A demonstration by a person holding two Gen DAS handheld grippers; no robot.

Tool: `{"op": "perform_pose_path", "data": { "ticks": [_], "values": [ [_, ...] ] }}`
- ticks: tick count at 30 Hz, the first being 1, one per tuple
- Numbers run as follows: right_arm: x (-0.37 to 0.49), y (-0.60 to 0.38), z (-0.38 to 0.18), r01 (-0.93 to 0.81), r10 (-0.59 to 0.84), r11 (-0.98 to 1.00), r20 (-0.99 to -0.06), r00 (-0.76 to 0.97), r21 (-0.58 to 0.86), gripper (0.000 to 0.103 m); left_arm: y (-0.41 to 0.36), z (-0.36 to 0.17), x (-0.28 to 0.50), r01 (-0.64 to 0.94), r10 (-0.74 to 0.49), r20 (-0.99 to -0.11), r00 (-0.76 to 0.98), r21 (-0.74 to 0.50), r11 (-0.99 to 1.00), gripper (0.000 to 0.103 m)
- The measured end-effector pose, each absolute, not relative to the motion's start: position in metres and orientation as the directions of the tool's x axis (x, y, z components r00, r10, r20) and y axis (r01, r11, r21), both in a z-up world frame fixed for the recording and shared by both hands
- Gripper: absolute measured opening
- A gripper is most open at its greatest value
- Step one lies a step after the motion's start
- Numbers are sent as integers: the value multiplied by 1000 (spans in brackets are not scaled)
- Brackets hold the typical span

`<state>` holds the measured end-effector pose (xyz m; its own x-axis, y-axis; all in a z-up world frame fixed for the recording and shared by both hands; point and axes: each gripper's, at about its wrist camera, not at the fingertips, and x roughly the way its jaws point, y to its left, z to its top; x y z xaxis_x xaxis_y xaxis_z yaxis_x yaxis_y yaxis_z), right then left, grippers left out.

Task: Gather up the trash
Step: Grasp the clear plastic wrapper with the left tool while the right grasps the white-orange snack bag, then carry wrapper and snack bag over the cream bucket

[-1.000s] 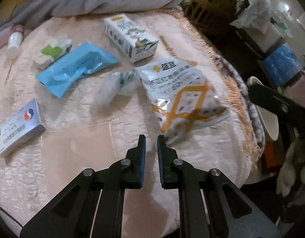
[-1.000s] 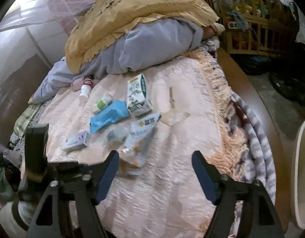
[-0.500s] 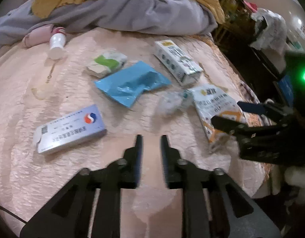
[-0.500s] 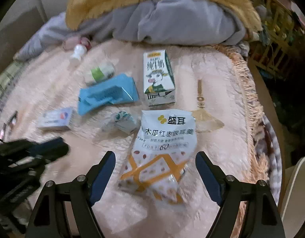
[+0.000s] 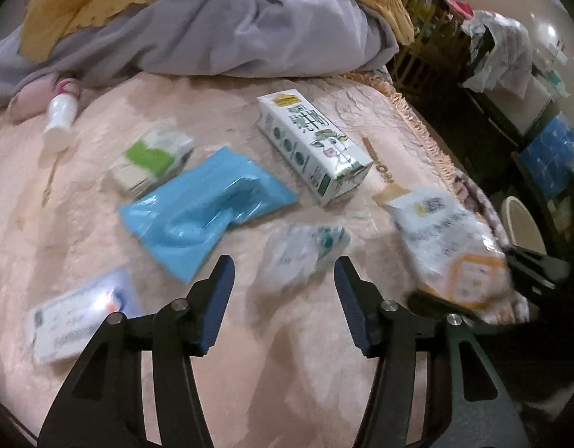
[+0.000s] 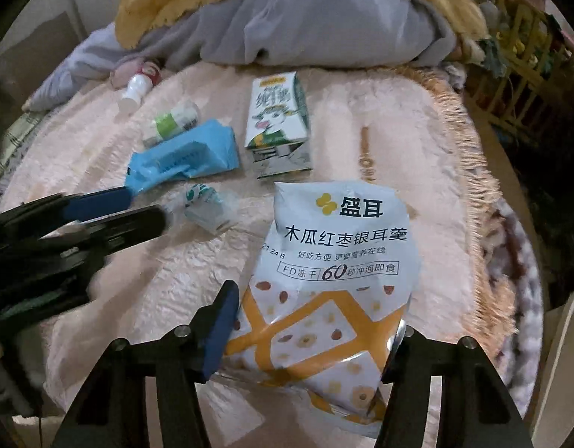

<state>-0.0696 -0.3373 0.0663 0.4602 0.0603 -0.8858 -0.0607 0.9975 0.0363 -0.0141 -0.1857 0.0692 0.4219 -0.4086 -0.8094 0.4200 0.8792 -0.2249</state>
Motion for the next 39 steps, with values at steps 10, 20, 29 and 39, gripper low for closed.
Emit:
{"op": "perform_pose_path", "data": {
  "ticks": [10, 20, 29, 39],
  "values": [
    [-106, -365, 91, -32, 133, 990, -839, 527, 136, 58, -196, 59, -11, 413, -461, -815, 350, -308, 857, 11],
    [-135, -367, 107, -37, 138, 989, -816, 561, 142, 58, -204, 95, -58, 461, -475, -791, 386, -281, 842, 11],
    [-163, -388, 127, -4, 103, 992, -792, 602, 126, 58, -237, 126, -88, 520, -494, -762, 419, -245, 818, 11],
    [-195, -431, 146, 64, 51, 991, -767, 639, 120, 58, -285, 150, -115, 595, -523, -741, 422, -209, 776, 11]
  ]
}}
